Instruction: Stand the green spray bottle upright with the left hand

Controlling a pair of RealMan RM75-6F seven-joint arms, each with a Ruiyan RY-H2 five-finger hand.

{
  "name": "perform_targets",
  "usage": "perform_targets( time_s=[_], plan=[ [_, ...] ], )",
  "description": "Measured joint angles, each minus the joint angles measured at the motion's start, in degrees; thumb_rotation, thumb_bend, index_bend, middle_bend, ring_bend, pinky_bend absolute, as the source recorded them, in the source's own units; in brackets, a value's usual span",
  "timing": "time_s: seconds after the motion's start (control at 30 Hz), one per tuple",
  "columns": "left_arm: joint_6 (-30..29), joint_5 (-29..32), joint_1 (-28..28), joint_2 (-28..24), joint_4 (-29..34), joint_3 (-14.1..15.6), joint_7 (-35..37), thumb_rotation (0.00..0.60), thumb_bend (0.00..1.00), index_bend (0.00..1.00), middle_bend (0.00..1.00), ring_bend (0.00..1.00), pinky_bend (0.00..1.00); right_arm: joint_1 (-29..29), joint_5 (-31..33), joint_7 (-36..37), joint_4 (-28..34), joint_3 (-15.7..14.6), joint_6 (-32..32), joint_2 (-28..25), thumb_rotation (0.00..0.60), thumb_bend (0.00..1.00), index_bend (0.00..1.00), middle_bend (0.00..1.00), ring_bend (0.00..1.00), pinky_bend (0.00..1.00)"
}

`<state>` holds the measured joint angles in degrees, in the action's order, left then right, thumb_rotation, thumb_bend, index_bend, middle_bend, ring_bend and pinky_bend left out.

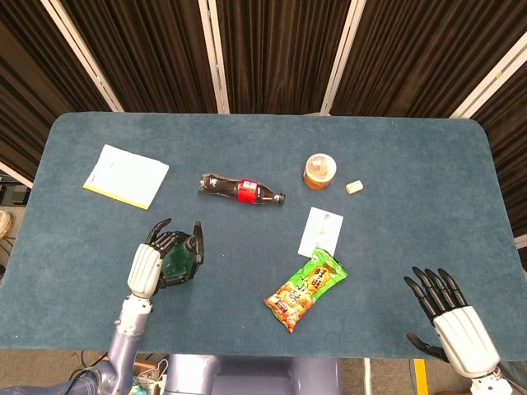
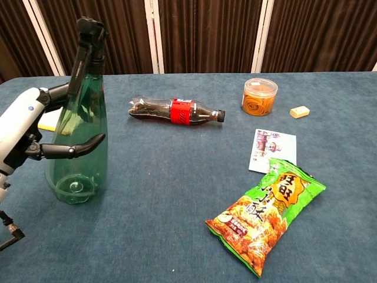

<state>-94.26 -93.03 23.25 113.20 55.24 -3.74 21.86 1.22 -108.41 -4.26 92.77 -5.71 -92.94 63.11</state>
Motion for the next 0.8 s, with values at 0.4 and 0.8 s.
perform_targets(
  time_s=[0.4,0.8],
  plan=[
    [-5.0,-1.1,-2.6,3.5,-8.1,0.5,4.3,0.600,0.43,0.58,0.54,0.37,0.15,0.3,-0.5,1.6,0.2,-0.6,0.3,-0.8,0.600,0.21,0.00,0.00,0.00,0.01],
    [-5.6,0.1,-4.3,5.7,-13.6,0.5,9.5,0.600,0.18,0.47,0.41,0.28,0.15,0.1,-0.3,0.6,0.6,-0.7,0.7,-0.5,0.600,0.21,0.00,0.00,0.00,0.01]
  ],
)
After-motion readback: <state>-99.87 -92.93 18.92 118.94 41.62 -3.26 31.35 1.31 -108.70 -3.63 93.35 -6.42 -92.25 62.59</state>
